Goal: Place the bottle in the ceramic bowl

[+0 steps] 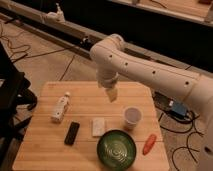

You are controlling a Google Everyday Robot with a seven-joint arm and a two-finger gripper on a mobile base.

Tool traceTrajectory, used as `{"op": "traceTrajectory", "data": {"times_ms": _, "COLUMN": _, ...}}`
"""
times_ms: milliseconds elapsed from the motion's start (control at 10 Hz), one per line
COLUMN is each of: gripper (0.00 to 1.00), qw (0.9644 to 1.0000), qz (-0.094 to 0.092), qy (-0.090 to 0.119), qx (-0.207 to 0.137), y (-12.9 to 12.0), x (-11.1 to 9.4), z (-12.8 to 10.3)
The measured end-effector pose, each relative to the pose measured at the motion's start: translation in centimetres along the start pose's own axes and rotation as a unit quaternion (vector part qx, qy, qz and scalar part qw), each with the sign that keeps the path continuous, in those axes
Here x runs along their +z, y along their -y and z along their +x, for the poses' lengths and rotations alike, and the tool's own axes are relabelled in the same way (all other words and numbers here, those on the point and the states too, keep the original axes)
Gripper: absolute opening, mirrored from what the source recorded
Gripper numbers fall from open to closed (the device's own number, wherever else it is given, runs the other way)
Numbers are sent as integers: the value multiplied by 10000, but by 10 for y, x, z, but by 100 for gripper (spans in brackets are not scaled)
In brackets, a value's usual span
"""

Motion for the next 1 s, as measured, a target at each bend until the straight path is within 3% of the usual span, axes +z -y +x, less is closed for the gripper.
{"op": "traceTrajectory", "data": {"times_ms": 100, "gripper": 65, "qw": 10000, "qz": 65, "qy": 33, "qx": -25, "y": 9, "x": 0, "z": -1}}
{"op": "traceTrajectory", "data": {"times_ms": 300, "gripper": 65, "qw": 9980, "qz": 295, "qy": 341, "qx": -436, "y": 64, "x": 6, "z": -30}}
{"op": "traceTrajectory", "data": {"times_ms": 400, "gripper": 65, "qw": 9974, "qz": 321, "qy": 395, "qx": -516, "y": 72, "x": 7, "z": -36}}
{"op": "traceTrajectory", "data": {"times_ms": 600, "gripper": 65, "qw": 9888, "qz": 438, "qy": 922, "qx": -1091, "y": 123, "x": 23, "z": -85}}
{"op": "traceTrajectory", "data": {"times_ms": 700, "gripper": 65, "qw": 9845, "qz": 406, "qy": 1078, "qx": -1325, "y": 136, "x": 28, "z": -102}}
{"op": "traceTrajectory", "data": {"times_ms": 800, "gripper": 65, "qw": 9808, "qz": 351, "qy": 1193, "qx": -1501, "y": 142, "x": 27, "z": -109}}
{"op": "traceTrajectory", "data": {"times_ms": 1000, "gripper": 65, "qw": 9774, "qz": 303, "qy": 1286, "qx": -1648, "y": 147, "x": 25, "z": -115}}
